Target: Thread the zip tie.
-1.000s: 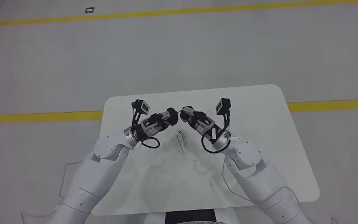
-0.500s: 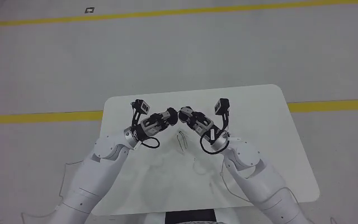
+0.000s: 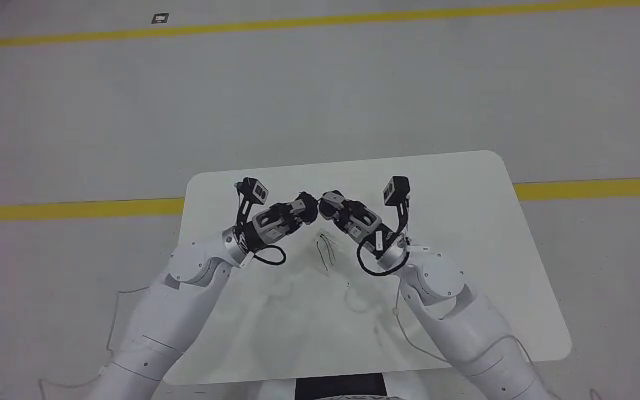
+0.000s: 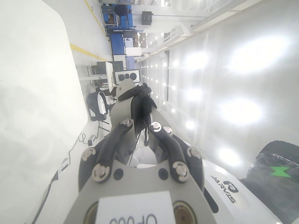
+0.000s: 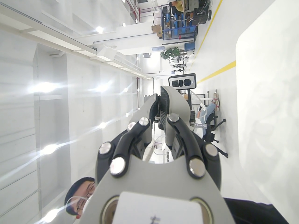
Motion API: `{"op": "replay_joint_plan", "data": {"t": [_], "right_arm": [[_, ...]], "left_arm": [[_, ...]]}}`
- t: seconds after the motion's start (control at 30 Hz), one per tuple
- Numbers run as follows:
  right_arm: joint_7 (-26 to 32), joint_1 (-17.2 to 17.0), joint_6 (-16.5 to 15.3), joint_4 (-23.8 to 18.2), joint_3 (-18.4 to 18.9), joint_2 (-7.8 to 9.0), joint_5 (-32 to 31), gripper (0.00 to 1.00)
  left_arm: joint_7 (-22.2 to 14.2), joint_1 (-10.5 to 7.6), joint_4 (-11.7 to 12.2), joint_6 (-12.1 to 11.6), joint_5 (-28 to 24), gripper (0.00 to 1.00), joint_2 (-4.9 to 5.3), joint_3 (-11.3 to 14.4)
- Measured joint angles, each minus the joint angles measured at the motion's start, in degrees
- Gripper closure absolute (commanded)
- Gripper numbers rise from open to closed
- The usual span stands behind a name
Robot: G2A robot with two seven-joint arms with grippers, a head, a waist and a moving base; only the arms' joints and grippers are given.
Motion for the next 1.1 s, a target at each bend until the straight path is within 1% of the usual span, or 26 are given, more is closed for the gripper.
{"op": "replay_joint_plan", "data": {"t": [0.1, 0.2, 0.3, 0.33, 0.4, 0.47, 0.53, 0.57, 0.63, 0.67, 0.7, 0.93, 1.0, 1.03, 1.07, 1.1], "right_arm": [[-0.19, -0.13, -0.02, -0.13, 0.36, -0.03, 0.36, 0.0], [0.24, -0.35, -0.76, -0.27, 1.12, 0.01, 0.81, 0.0], [2.38, -0.47, -1.84, 0.16, 2.25, 0.2, 1.32, 0.0], [3.35, -0.48, -2.02, 0.36, 2.65, 0.26, 1.95, 0.0], [5.93, -0.3, -2.01, 1.17, 3.83, 0.39, 4.53, 0.0], [8.83, 0.28, -1.42, 2.17, 4.85, 0.6, 5.75, 0.0], [12.12, 0.98, -0.86, 3.0, 5.35, 0.76, 6.85, 0.0], [15.06, 1.59, -0.3, 3.75, 5.5, 0.88, 7.79, 0.0], [18.39, 2.24, 0.63, 4.78, 5.73, 1.0, 8.78, 0.0], [18.83, 2.3, 0.77, 4.92, 5.76, 1.01, 8.87, 0.0], [18.75, 2.29, 0.77, 4.91, 5.76, 1.01, 8.86, 0.0], [18.51, 2.25, 0.7, 4.84, 5.75, 1.0, 8.79, 0.0], [18.49, 2.24, 0.69, 4.83, 5.74, 1.0, 8.82, 0.0], [18.42, 2.17, 0.58, 4.73, 5.66, 0.97, 9.09, 0.0], [18.97, 2.2, 0.52, 4.64, 5.43, 0.94, 10.08, 0.0], [20.31, 2.49, 0.68, 4.72, 5.37, 0.96, 10.84, 0.0]], "left_arm": [[-0.23, 0.06, -0.1, 0.08, 0.05, 1.0, 0.03, -0.08], [-0.93, 0.31, -0.24, 0.29, 0.06, 1.0, 0.18, -0.58], [-3.03, 0.68, -0.44, 0.79, -1.13, 1.0, 0.46, -1.68], [-4.04, 0.75, -0.41, 1.0, -1.85, 1.0, 0.57, -2.16], [-7.23, 0.71, -0.19, 2.22, -2.7, 1.0, 0.95, -3.37], [-10.76, 0.57, -0.08, 4.08, -2.62, 1.0, 1.41, -4.56], [-13.46, 0.49, -0.09, 5.62, -2.43, 1.0, 1.82, -5.66], [-15.06, 0.55, -0.17, 6.41, -2.47, 1.0, 2.06, -6.34], [-17.54, 0.65, -0.39, 7.29, -2.84, 1.0, 2.38, -7.23], [-19.03, 0.63, -0.52, 7.62, -2.72, 1.0, 2.56, -7.64], [-19.65, 0.59, -0.58, 7.69, -2.52, 1.0, 2.62, -7.76], [-19.39, 0.56, -0.59, 7.65, -2.36, 1.0, 2.61, -7.74], [-18.56, 0.67, -0.78, 7.57, -2.59, 1.0, 2.53, -7.5], [-17.87, 0.69, -0.72, 7.97, -2.53, 1.0, 2.51, -7.24], [-17.79, 0.55, -0.4, 8.91, -2.52, 1.0, 2.55, -7.14], [-18.5, 0.42, -0.15, 9.49, -3.01, 1.0, 2.63, -7.33]]}}
